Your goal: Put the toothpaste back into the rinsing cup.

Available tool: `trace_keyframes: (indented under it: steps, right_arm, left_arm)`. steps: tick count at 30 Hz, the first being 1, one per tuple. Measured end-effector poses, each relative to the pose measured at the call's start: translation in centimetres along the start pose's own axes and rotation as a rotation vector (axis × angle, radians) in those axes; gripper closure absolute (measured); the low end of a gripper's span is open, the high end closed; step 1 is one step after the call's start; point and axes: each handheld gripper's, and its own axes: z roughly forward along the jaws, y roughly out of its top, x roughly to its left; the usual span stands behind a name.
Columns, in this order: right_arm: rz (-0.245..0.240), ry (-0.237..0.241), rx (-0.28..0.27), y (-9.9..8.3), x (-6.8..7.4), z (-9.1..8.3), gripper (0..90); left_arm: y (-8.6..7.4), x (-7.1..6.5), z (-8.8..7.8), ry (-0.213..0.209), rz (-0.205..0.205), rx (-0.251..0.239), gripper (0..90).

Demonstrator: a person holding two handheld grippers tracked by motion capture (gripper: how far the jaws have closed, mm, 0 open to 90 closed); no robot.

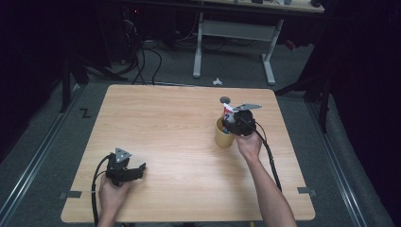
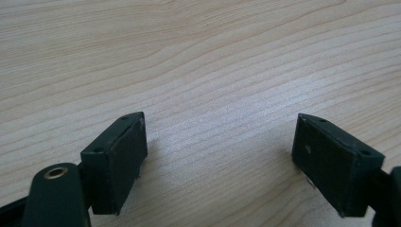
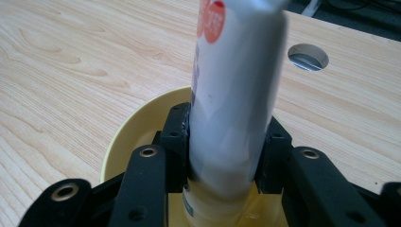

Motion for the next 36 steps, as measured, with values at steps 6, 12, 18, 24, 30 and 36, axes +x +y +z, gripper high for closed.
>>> trace_keyframes:
  steps: [6,12,18,24,30,36]
  right_arm:
    - [0.0,-0.001,0.008,-0.03,0.05,0.04,63.5]
    - [-0.009,-0.001,0.009,-0.09,0.14,0.19,64.0]
    - [-0.007,-0.001,0.001,-0.01,0.11,-0.08,64.5]
    - [-0.008,0.002,0.001,-0.02,0.01,-0.27,64.3]
    - [-0.005,0.006,-0.003,-0.07,0.0,-0.48,63.8]
    - [-0.001,0.011,-0.012,-0.35,-0.07,-0.79,63.5]
  left_arm:
    - [0.0,0.0,0.0,0.0,0.0,0.0,19.3]
    - [0.0,-0.01,0.0,0.0,-0.001,0.0,19.3]
    - [0.0,0.0,-0.01,0.0,0.0,0.001,19.3]
    - [0.0,-0.01,0.0,0.0,-0.001,0.0,19.3]
    - [0.0,-0.01,0.01,0.001,0.0,-0.001,19.3]
    - [0.0,-0.02,0.01,0.001,0.0,0.0,19.3]
